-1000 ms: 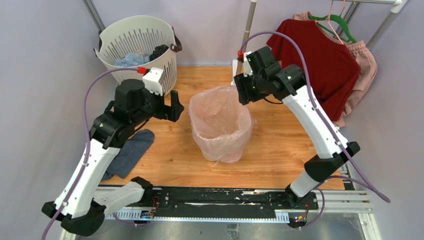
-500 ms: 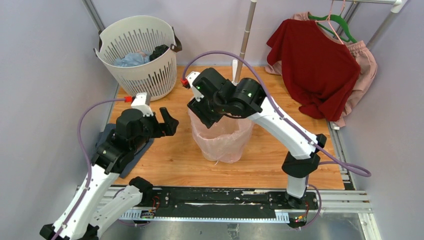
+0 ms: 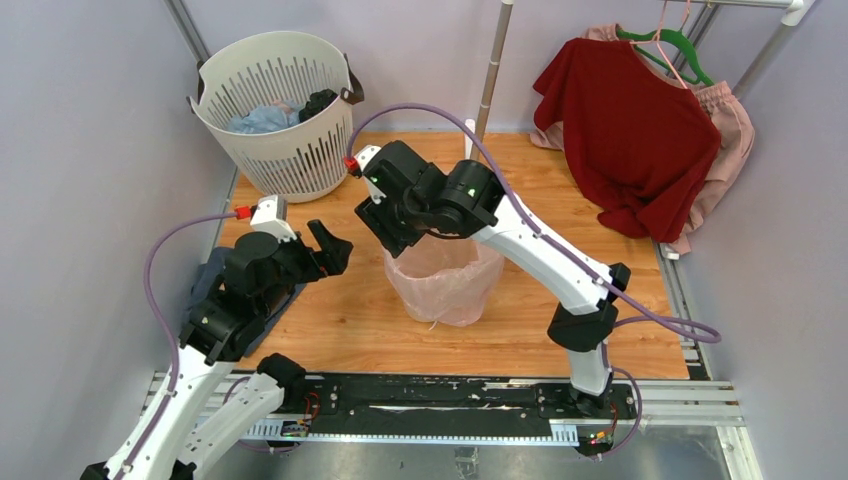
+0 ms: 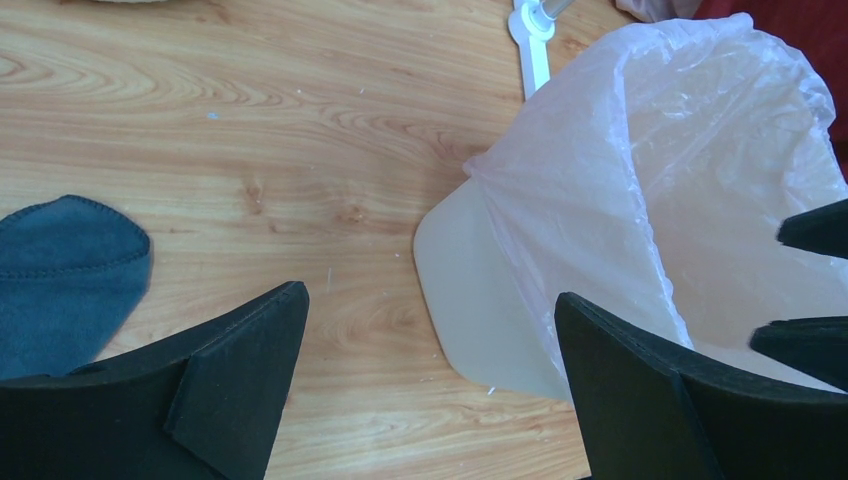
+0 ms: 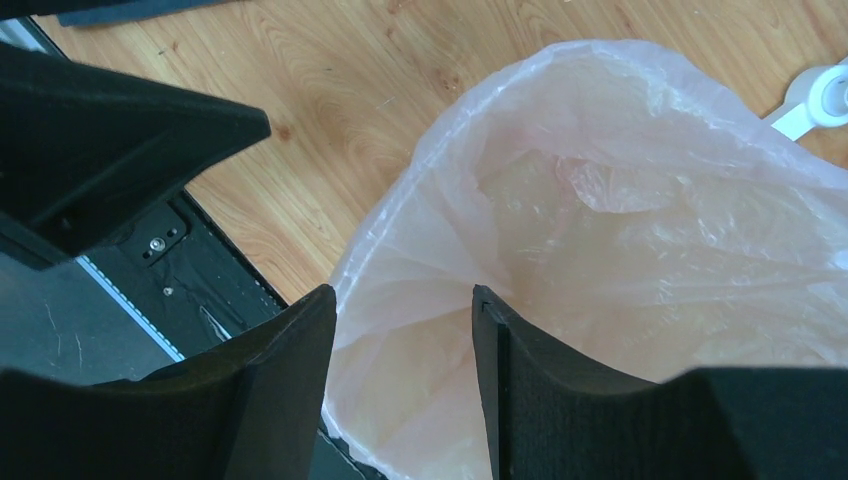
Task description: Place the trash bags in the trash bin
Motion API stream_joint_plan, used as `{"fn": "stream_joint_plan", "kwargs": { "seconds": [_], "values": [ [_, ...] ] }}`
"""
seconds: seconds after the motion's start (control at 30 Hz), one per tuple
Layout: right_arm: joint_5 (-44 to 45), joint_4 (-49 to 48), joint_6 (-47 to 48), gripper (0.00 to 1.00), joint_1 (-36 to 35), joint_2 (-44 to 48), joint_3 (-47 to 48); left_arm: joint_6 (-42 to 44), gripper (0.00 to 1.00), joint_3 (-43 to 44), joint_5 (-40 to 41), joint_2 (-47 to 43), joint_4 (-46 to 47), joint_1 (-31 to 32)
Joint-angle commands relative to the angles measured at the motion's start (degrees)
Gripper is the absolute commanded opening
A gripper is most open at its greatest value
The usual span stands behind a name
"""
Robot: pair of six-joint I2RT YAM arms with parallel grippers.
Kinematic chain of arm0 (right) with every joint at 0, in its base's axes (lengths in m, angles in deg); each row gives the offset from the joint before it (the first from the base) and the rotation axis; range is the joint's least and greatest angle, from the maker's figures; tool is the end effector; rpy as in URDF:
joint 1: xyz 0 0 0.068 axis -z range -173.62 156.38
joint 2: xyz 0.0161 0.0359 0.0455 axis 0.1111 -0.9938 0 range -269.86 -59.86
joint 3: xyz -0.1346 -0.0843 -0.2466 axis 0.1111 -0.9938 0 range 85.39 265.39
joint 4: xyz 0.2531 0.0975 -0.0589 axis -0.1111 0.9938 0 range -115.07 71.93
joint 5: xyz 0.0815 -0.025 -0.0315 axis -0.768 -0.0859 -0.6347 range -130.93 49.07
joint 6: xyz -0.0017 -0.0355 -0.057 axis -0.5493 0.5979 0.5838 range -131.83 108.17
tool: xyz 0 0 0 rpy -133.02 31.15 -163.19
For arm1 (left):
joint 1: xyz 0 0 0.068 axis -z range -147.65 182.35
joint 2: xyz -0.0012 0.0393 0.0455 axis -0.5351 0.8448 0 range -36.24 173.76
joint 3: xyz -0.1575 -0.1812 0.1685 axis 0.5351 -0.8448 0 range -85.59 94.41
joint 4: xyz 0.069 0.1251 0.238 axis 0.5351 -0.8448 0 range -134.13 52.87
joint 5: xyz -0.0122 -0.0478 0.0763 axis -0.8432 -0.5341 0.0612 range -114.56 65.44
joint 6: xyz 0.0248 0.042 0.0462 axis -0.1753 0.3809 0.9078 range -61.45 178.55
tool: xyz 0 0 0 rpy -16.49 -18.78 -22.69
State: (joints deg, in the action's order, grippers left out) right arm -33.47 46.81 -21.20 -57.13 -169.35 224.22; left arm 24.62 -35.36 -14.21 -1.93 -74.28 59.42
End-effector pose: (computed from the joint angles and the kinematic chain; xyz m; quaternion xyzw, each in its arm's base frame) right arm 0.1882 0.3619 0.4770 -0.3925 0.8253 0.1906 0.3584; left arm 0.1274 -0.0544 0.3579 -0.1000 0.8173 -0.2214 0.5224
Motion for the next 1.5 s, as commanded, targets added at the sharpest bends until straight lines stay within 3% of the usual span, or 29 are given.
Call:
{"fn": "stream_joint_plan", "kwargs": {
  "seconds": [0.0,0.7,0.8,0.93,1.03,1.3,1.47],
  "values": [
    [0.38,-0.42,-2.63,0.57,-1.18,-2.6,1.96,-0.49,1.0,-0.58,-0.44,-0.01,1.72,-0.35],
    [6.43,1.55,-12.9,0.55,-1.79,-11.41,2.86,0.84,1.0,-0.68,-1.86,-1.08,1.42,-0.35],
    [6.87,2.03,-13.26,0.47,-1.8,-12.21,3.04,0.89,1.0,-0.74,-2.25,-1.21,1.28,-0.35],
    [7.39,1.98,-13.79,0.24,-1.56,-12.02,3.15,0.88,1.0,-0.5,-2.97,-1.23,1.32,-0.35],
    [7.6,2.04,-13.89,0.0,-1.21,-11.47,3.3,0.86,1.0,-0.28,-4.74,-1.04,1.85,-0.35],
    [10.77,0.58,-13.73,0.0,-0.04,-7.32,3.01,-5.96,0.99,-1.59,-22.25,2.85,11.7,-0.35],
    [14.18,-3.17,-15.96,0.0,1.11,-4.37,0.8,-17.76,1.0,-7.5,-28.28,3.61,27.49,-0.19]
  ]
}}
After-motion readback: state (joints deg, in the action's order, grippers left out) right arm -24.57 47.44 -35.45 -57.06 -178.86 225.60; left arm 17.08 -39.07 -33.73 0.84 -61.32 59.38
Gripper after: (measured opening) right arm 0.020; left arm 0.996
